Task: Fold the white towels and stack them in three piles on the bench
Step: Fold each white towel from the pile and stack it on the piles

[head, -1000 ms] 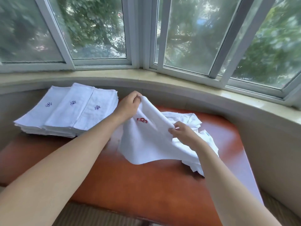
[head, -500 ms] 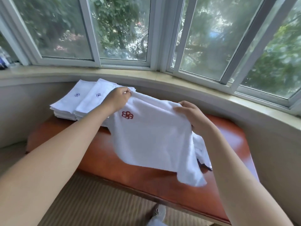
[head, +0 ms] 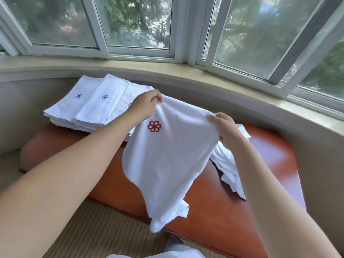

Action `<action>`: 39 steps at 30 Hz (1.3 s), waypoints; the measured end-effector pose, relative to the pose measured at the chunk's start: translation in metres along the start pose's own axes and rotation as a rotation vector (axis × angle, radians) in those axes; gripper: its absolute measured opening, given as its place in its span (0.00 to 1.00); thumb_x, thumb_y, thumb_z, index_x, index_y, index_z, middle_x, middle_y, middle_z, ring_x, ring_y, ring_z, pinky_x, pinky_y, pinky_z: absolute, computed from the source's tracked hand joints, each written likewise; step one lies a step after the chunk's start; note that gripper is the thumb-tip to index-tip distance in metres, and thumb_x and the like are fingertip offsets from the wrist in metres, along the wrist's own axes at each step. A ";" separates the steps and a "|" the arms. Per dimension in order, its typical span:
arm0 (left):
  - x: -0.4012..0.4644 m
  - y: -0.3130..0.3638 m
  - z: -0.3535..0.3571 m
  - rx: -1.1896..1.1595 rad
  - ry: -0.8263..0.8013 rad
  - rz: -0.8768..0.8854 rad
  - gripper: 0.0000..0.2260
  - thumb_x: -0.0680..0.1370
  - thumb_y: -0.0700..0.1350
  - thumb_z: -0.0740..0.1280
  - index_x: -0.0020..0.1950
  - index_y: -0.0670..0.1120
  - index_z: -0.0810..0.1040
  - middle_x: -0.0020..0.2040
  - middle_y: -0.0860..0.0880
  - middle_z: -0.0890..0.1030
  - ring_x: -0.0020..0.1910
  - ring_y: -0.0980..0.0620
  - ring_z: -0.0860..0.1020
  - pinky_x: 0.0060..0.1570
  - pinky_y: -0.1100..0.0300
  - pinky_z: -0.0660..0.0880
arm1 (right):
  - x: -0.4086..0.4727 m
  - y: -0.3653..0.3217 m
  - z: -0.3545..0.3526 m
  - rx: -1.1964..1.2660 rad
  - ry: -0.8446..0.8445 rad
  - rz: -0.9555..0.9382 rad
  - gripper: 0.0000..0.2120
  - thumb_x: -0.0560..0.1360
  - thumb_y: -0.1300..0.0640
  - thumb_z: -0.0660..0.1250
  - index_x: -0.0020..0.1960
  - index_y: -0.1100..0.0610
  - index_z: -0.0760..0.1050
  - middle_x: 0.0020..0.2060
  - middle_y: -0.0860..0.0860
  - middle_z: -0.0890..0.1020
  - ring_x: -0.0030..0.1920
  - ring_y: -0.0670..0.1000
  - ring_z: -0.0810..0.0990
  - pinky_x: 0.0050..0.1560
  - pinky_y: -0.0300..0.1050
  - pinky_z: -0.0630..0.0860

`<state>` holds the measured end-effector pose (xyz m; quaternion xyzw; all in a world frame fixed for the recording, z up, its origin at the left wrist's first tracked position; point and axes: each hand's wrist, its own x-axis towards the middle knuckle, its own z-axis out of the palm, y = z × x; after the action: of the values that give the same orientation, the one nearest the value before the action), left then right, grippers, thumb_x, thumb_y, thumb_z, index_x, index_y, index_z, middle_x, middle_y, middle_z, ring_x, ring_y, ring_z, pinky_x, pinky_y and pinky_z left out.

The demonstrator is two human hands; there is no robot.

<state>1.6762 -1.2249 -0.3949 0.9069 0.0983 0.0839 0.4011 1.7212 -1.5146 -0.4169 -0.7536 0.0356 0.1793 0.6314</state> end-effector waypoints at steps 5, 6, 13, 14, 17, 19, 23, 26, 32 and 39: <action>0.057 -0.021 0.081 0.053 0.037 -0.059 0.21 0.79 0.35 0.56 0.69 0.49 0.77 0.71 0.48 0.72 0.69 0.50 0.70 0.68 0.59 0.67 | 0.082 0.050 -0.014 0.096 0.151 0.059 0.13 0.80 0.56 0.67 0.64 0.53 0.75 0.54 0.51 0.80 0.48 0.50 0.80 0.49 0.43 0.77; 0.061 -0.031 0.099 0.091 -0.002 -0.098 0.22 0.80 0.36 0.59 0.73 0.48 0.73 0.75 0.46 0.67 0.74 0.47 0.66 0.72 0.57 0.63 | 0.092 0.064 -0.017 0.063 0.146 0.101 0.19 0.80 0.56 0.67 0.70 0.52 0.71 0.60 0.50 0.78 0.53 0.48 0.79 0.54 0.42 0.75; -0.017 -0.141 0.187 0.122 -0.419 -0.678 0.27 0.82 0.46 0.66 0.80 0.47 0.63 0.79 0.42 0.60 0.65 0.42 0.75 0.63 0.52 0.74 | 0.112 0.194 -0.021 -0.129 0.073 0.496 0.24 0.79 0.62 0.69 0.73 0.58 0.70 0.55 0.55 0.80 0.42 0.47 0.77 0.37 0.35 0.75; -0.031 -0.154 0.193 0.113 -0.451 -0.780 0.28 0.82 0.46 0.66 0.81 0.47 0.61 0.78 0.42 0.59 0.61 0.42 0.77 0.59 0.52 0.76 | 0.111 0.210 -0.022 -0.156 0.058 0.532 0.24 0.78 0.63 0.69 0.73 0.59 0.70 0.55 0.55 0.80 0.41 0.45 0.77 0.34 0.36 0.73; -0.061 -0.181 0.211 0.146 -0.451 -1.012 0.30 0.82 0.46 0.65 0.81 0.46 0.58 0.77 0.42 0.60 0.57 0.43 0.75 0.51 0.54 0.73 | 0.113 0.249 -0.025 -0.226 -0.020 0.619 0.28 0.78 0.61 0.70 0.77 0.60 0.67 0.62 0.55 0.77 0.50 0.50 0.79 0.44 0.42 0.74; -0.073 -0.193 0.221 0.196 -0.428 -1.135 0.30 0.81 0.46 0.66 0.80 0.44 0.57 0.76 0.41 0.62 0.63 0.40 0.73 0.50 0.53 0.71 | 0.115 0.267 -0.025 -0.267 -0.045 0.666 0.29 0.78 0.59 0.70 0.77 0.58 0.66 0.58 0.52 0.76 0.48 0.47 0.78 0.41 0.42 0.73; -0.084 -0.209 0.235 0.208 -0.384 -1.266 0.29 0.81 0.44 0.66 0.78 0.39 0.58 0.70 0.39 0.70 0.56 0.42 0.75 0.45 0.52 0.74 | 0.125 0.291 -0.019 -0.295 0.007 0.620 0.27 0.77 0.57 0.70 0.73 0.55 0.66 0.51 0.50 0.78 0.46 0.50 0.79 0.45 0.50 0.79; -0.085 -0.217 0.243 0.182 -0.382 -1.299 0.29 0.81 0.43 0.65 0.79 0.37 0.58 0.63 0.40 0.75 0.50 0.45 0.74 0.43 0.54 0.73 | 0.137 0.296 -0.014 -0.233 0.103 0.595 0.24 0.74 0.54 0.71 0.68 0.55 0.68 0.52 0.54 0.82 0.49 0.55 0.83 0.52 0.58 0.83; -0.088 -0.223 0.248 0.072 -0.412 -1.260 0.05 0.80 0.41 0.65 0.50 0.39 0.77 0.45 0.44 0.75 0.41 0.47 0.72 0.40 0.55 0.69 | 0.151 0.295 -0.015 -0.144 0.011 0.711 0.14 0.76 0.56 0.68 0.56 0.65 0.79 0.58 0.63 0.82 0.57 0.63 0.83 0.59 0.59 0.80; -0.095 -0.213 0.238 -0.265 -0.163 -1.153 0.09 0.83 0.46 0.61 0.58 0.42 0.71 0.50 0.45 0.74 0.45 0.49 0.71 0.45 0.54 0.69 | 0.126 0.281 -0.031 -0.026 -0.042 0.682 0.07 0.74 0.57 0.68 0.50 0.57 0.81 0.44 0.54 0.85 0.41 0.53 0.84 0.43 0.49 0.78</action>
<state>1.6158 -1.2766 -0.7183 0.6529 0.5325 -0.2056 0.4980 1.7666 -1.5787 -0.7160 -0.7026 0.2704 0.3960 0.5258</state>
